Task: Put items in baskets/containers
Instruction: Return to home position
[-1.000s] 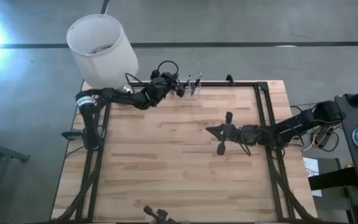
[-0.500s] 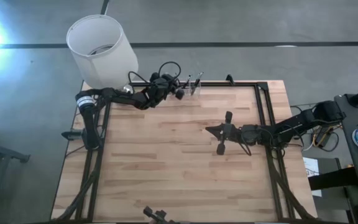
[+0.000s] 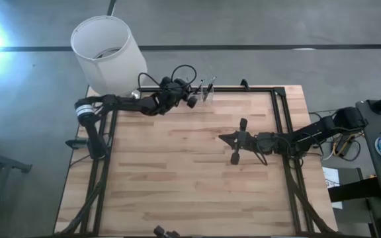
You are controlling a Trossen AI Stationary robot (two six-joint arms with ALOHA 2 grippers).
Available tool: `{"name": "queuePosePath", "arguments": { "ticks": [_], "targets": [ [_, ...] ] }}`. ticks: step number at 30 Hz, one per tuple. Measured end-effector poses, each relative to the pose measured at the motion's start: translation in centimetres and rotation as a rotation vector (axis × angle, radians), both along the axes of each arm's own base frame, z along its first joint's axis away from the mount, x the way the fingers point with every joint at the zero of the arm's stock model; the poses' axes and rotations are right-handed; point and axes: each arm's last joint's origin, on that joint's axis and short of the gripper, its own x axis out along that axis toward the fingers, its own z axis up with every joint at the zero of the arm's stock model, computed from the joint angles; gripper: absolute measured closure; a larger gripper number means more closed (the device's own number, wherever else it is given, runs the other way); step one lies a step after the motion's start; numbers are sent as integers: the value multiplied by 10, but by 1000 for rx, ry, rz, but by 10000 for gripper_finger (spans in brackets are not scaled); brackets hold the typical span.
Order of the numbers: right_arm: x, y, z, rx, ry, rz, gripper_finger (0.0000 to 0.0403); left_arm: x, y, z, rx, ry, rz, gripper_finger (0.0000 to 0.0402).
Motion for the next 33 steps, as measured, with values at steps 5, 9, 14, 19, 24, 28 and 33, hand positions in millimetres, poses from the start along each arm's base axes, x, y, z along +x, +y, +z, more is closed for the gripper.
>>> {"name": "queuePosePath", "arguments": {
  "ticks": [5, 9, 14, 19, 24, 28, 33],
  "targets": [
    [0, 0, 0, -14, 3, 2, 394, -12, -24, 28, 10, -3, -118, 341],
    [0, 0, 0, -23, 6, 3, 394, -30, -49, 43, -27, -23, -268, 365],
    [-1, -1, 0, -91, 30, 20, 394, -63, -84, 42, -20, -28, -452, 398],
    [-14, -8, 5, -115, -12, 212, 394, -103, -107, 29, -14, -99, -599, 401],
    [-39, -26, -1, -79, -65, 196, 394, -138, -120, 10, 4, -174, -715, 401],
    [-61, -31, -9, -67, -110, 168, 394, -158, -128, -7, 4, -192, -765, 401],
    [-82, -34, -18, -81, -143, 87, 394, -177, -133, -27, 13, -207, -776, 401]
  ]
}}
